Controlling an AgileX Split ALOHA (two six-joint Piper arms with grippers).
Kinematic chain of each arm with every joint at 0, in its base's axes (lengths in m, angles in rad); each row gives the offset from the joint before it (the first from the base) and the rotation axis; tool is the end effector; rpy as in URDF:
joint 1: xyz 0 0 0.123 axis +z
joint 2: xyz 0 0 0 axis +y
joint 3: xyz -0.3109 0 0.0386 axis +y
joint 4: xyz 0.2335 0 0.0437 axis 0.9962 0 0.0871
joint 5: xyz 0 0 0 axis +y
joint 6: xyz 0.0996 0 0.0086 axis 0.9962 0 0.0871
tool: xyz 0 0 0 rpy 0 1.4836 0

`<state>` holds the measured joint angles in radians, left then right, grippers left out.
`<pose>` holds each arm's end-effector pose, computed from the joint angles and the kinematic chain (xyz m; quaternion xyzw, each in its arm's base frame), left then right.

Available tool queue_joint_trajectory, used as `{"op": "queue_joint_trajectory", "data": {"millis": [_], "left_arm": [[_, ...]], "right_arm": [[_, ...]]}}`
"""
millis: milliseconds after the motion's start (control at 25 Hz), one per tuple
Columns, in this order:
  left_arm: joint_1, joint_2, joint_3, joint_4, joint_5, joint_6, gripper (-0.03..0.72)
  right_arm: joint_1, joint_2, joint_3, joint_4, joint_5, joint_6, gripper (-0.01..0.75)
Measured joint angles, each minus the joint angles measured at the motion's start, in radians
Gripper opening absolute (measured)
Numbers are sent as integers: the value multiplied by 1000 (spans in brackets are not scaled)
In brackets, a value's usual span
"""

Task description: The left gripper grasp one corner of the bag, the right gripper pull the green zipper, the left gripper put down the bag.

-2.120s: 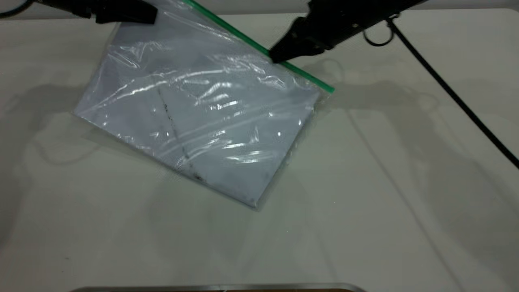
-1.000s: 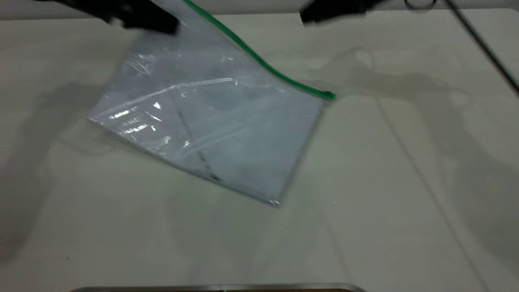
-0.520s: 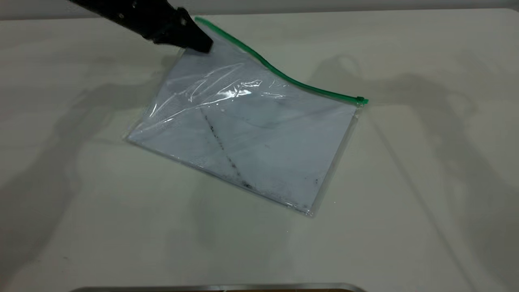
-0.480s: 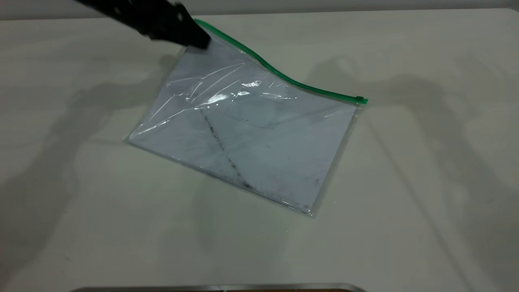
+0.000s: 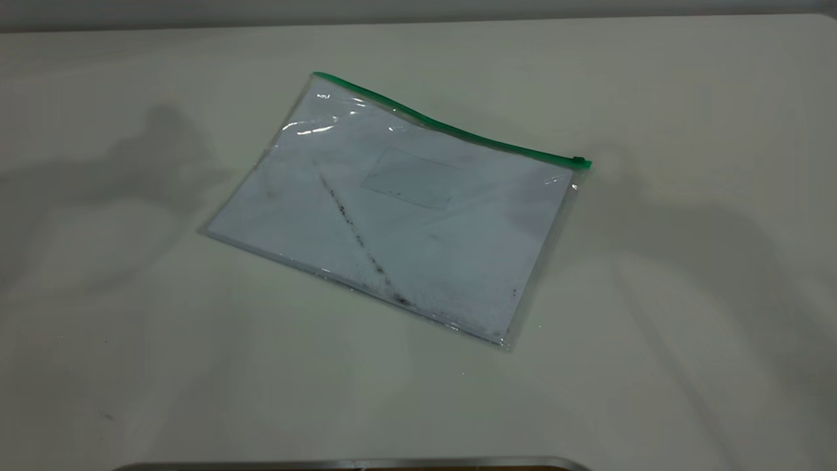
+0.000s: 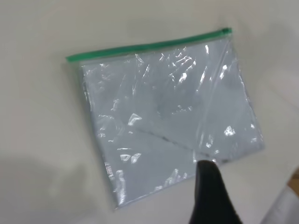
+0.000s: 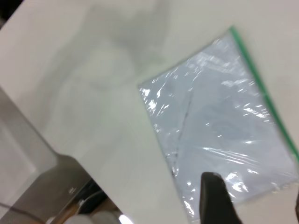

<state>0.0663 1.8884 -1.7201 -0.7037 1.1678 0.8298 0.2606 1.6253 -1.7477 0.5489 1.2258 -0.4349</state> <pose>0.4076 -0.0326 0.3372 0.2685 0.8907 -0.2364 0.2805 0.3077 0.1329 0.4317 -0.2983 0.8766 0.2464 0.2860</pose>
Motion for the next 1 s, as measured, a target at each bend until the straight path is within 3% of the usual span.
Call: {"op": "queue_joint_trajectory", "data": {"millis": [200,400,720,1000], "left_arm": [[1,-244,0,88,0,-52,463],[1,-415,0,165,0,-123,445],[1,-665,18,316,0,-477,443],[1,-1014,247,393,0,-515,441]], "right_arm": [[0,-346,152,-77,9,106,412],[0,-690,391,-296,9,280,412],[0,-1157,817,-594,-28,426,412],[0,-1398,1066,-654,-27,493,412]]}}
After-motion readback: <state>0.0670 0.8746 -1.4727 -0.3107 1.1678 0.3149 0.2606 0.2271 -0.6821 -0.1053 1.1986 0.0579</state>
